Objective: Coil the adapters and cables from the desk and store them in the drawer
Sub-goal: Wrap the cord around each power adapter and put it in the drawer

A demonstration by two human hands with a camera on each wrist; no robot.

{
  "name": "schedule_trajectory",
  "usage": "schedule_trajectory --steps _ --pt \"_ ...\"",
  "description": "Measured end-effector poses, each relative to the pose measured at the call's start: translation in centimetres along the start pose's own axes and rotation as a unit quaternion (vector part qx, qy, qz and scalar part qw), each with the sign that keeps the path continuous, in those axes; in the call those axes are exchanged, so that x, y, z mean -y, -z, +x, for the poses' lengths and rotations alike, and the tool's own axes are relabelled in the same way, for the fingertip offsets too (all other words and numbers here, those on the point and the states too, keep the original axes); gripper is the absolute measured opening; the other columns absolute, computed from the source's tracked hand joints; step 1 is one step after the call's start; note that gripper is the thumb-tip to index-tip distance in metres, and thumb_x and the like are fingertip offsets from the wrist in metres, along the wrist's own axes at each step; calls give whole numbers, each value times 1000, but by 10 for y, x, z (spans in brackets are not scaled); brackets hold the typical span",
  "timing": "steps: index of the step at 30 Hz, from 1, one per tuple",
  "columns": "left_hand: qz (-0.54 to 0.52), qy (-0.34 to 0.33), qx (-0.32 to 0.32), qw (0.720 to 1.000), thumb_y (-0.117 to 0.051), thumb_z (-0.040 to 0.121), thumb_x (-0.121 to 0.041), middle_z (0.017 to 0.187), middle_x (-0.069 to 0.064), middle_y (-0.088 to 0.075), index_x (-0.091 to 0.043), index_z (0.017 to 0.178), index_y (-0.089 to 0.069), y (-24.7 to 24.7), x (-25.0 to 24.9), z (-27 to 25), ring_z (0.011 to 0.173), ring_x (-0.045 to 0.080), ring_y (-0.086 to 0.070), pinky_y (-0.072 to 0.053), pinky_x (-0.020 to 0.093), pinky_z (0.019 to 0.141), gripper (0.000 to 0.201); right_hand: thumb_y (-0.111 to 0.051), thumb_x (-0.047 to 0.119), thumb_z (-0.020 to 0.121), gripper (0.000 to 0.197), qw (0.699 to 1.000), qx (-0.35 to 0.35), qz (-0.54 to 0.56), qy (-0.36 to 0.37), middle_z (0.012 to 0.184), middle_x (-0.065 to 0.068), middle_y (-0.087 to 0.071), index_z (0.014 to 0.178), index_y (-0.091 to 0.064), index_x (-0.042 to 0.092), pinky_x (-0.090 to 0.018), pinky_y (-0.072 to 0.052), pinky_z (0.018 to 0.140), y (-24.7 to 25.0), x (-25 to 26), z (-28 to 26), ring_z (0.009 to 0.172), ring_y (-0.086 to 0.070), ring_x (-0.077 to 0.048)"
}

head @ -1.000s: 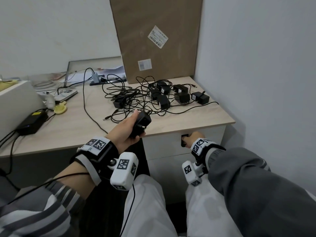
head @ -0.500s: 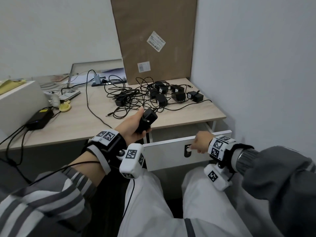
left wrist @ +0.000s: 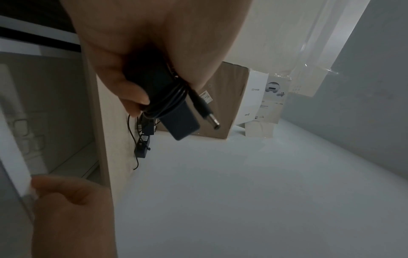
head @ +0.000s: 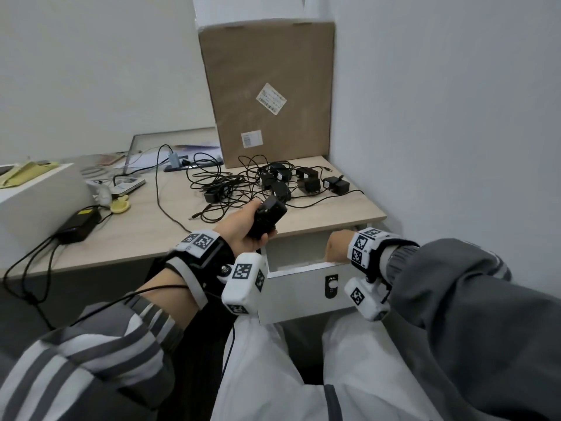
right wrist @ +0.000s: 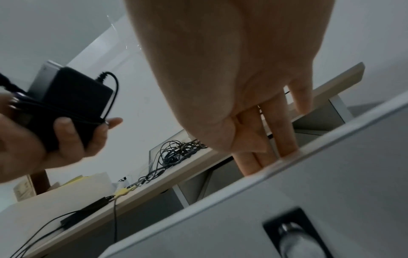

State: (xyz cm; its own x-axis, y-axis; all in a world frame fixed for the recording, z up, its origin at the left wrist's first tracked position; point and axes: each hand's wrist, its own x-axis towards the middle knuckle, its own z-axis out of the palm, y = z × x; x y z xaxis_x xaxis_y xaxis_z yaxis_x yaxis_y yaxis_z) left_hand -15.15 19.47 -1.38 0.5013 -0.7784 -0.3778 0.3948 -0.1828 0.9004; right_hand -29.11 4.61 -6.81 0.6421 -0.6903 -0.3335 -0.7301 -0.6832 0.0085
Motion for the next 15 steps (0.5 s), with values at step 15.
schedule_trajectory --steps 15 --pt "41 39 40 998 -43 101 -35 92 16 -56 -10 112 -50 -26 34 20 74 24 -58 -51 22 44 29 -52 15 89 25 968 241 33 68 102 -4 -73 101 -73 10 -29 -48 90 -13 -8 -86 92 -69 -13"
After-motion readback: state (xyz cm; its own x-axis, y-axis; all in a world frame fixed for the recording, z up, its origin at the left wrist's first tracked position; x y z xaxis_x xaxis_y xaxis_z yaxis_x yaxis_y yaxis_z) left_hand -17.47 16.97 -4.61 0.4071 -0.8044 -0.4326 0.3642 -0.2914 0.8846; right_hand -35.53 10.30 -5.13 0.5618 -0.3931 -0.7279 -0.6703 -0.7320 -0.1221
